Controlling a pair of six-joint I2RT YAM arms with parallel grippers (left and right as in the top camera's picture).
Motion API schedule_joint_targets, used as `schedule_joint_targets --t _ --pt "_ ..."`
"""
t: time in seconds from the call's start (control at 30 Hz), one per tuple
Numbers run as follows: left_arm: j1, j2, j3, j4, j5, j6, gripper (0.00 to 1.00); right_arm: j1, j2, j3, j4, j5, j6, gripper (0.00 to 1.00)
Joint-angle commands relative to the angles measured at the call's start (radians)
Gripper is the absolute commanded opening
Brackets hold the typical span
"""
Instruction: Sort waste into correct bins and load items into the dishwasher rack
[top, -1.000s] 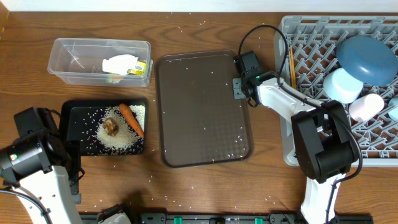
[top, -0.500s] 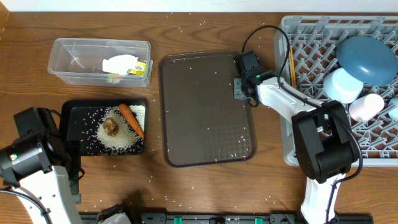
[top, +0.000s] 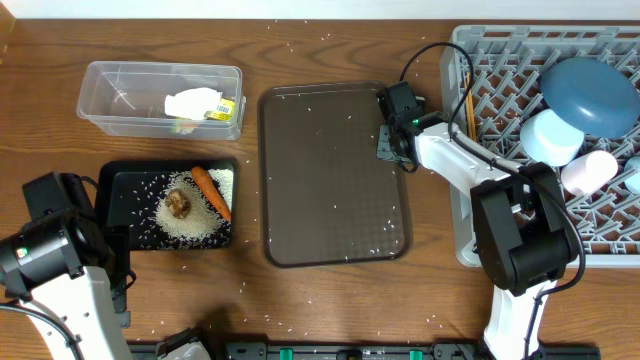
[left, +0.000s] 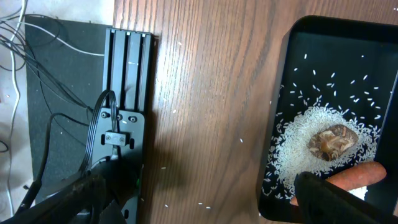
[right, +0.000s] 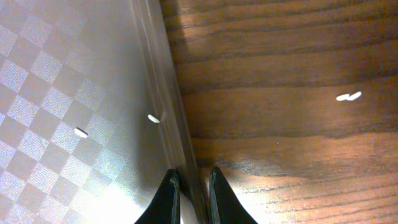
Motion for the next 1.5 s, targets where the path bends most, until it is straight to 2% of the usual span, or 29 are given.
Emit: schedule_joint_targets --t 0.0,0.6,0.73,0.97,1.07,1.17,1.3,1.47 --pt "0.006 0.0 0.002 -0.003 -0.011 -0.012 0.98 -0.013 0.023 -0.02 -0.034 0.033 0.082 0.05" --pt "0.006 0.0 0.002 -0.003 -0.011 -0.012 0.98 -0.016 0.021 -0.019 -0.045 0.053 0.121 0.08" --pt "0.006 0.0 0.002 -0.003 -0.011 -0.012 0.98 -0.023 0.01 -0.019 -0.064 0.067 0.154 0.05" --pt "0.006 0.0 0.002 -0.003 -0.011 -0.012 0.98 -0.041 -0.02 -0.019 -0.072 0.084 0.142 0.08" --pt "0.006 0.0 0.002 -0.003 -0.011 -0.012 0.98 -0.042 -0.037 -0.019 -0.058 0.068 0.088 0.13" --pt "0.006 0.0 0.002 -0.003 -0.011 -0.012 0.98 -0.042 -0.052 -0.019 -0.015 0.015 -0.044 0.19" --pt "0.006 0.0 0.002 -0.003 -0.011 -0.012 0.98 -0.042 -0.066 -0.019 0.0 0.001 -0.077 0.23" --pt "0.006 0.0 0.002 -0.003 -0.011 -0.012 0.98 -0.042 -0.071 -0.012 0.032 -0.109 -0.206 0.28"
